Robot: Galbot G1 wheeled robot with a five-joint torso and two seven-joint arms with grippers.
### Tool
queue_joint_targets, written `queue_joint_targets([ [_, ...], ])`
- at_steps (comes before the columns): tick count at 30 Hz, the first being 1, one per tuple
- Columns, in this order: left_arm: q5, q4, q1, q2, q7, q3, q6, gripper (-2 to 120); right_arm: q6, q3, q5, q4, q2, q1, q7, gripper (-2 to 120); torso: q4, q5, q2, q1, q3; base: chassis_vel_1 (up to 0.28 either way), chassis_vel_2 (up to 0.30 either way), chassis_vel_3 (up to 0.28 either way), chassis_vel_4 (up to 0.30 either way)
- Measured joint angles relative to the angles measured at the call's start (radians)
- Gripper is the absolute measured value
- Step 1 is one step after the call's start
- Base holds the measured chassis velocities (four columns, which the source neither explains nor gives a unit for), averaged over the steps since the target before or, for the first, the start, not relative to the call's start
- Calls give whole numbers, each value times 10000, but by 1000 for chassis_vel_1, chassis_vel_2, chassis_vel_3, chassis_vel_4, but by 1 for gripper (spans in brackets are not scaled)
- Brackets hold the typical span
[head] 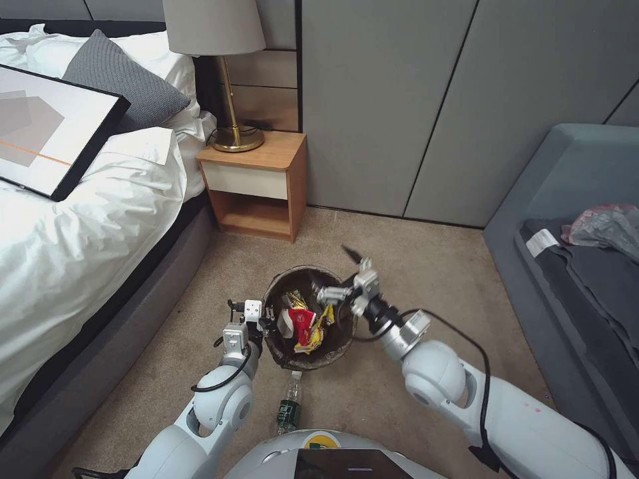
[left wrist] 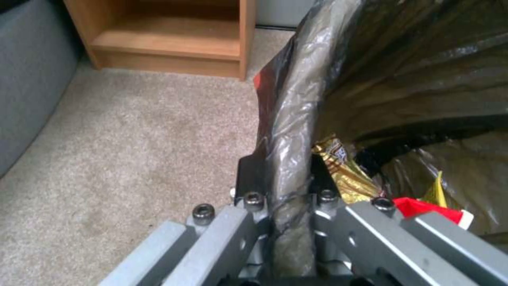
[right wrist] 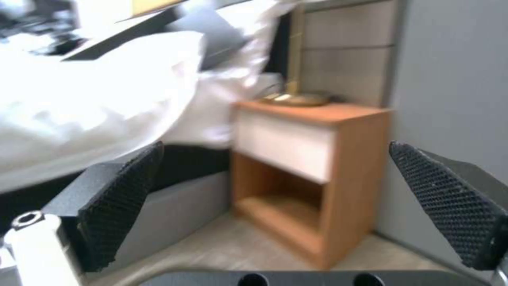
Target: Pick up the trash bin, then pick up the garbage from the floor and place it into the trash bin.
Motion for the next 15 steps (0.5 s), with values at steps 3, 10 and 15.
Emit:
queue_joint_targets([
  [3, 37, -5, 36, -12, 2, -12, -15, 0, -482, 1098, 136, 223, 199, -298, 533, 100, 0, -1, 0, 0, 0, 0, 0, 0, 0],
  [10, 193, -5, 127, -5, 31, -43, -75, 0, -1018, 3267, -476, 117, 826, -1752, 1128, 100, -1, 0, 0, 0, 0, 0, 0, 0, 0],
  [15, 196, -32, 126, 27, 29, -59, -76, 0, -1135, 4175, -1032, -96, 1350, -2594, 1293, 100, -2, 0, 0, 0, 0, 0, 0, 0, 0],
])
